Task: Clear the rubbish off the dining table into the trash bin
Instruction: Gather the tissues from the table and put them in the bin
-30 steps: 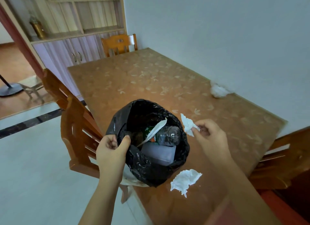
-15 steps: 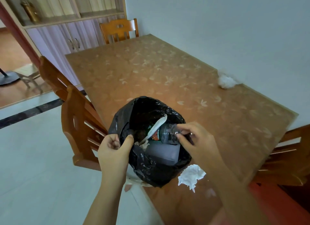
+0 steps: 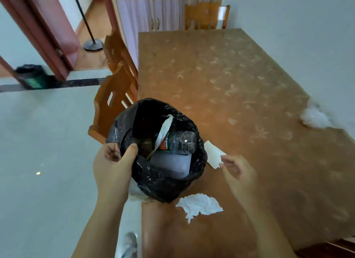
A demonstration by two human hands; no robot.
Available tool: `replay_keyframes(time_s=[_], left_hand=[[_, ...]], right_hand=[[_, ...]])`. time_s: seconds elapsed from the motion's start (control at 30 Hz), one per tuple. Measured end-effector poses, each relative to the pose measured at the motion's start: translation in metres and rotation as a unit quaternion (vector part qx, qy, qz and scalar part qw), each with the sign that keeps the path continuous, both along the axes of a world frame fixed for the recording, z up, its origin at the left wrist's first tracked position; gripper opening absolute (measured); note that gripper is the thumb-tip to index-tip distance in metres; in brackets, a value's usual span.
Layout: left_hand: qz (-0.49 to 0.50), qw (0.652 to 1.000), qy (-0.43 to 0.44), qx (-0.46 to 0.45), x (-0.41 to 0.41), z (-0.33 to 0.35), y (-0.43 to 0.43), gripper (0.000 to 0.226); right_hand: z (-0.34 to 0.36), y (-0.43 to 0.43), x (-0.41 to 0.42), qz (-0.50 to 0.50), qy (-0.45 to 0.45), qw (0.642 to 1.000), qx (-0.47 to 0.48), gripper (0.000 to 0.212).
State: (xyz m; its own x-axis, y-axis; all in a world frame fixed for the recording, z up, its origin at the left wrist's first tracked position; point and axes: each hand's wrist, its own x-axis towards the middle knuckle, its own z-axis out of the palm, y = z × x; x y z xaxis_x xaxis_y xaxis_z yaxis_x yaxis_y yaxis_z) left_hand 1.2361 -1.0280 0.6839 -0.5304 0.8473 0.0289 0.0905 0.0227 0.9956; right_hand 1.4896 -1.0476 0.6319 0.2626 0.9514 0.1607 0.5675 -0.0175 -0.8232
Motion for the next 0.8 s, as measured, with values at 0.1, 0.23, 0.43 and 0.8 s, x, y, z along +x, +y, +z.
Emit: replay_keyframes(time_s=[0.1, 0.23, 0.43, 0.8], left_hand=[[0.046, 0.999, -0.008, -0.006, 0.009, 0.004, -0.018, 0.029], [0.097, 0.995, 0.000, -0.003, 0.013, 0.007, -0.047, 0.031], [0.139, 0.989, 0.039, -0.022, 0.012, 0.007, -0.084, 0.032], [0.185, 0.981, 0.002, -0.054, -0.005, -0.001, -0.147, 0.036]], right_hand=[[-0.019, -0.008, 0.014, 0.042, 0.020, 0.998, -0.038, 0.017], [-0.046, -0.017, 0.018, 0.095, 0.037, 0.989, -0.103, 0.015], [-0.084, -0.019, 0.007, 0.154, -0.009, 0.975, -0.158, 0.014], [-0.125, -0.036, -0.016, 0.236, -0.157, 0.935, -0.211, 0.034]])
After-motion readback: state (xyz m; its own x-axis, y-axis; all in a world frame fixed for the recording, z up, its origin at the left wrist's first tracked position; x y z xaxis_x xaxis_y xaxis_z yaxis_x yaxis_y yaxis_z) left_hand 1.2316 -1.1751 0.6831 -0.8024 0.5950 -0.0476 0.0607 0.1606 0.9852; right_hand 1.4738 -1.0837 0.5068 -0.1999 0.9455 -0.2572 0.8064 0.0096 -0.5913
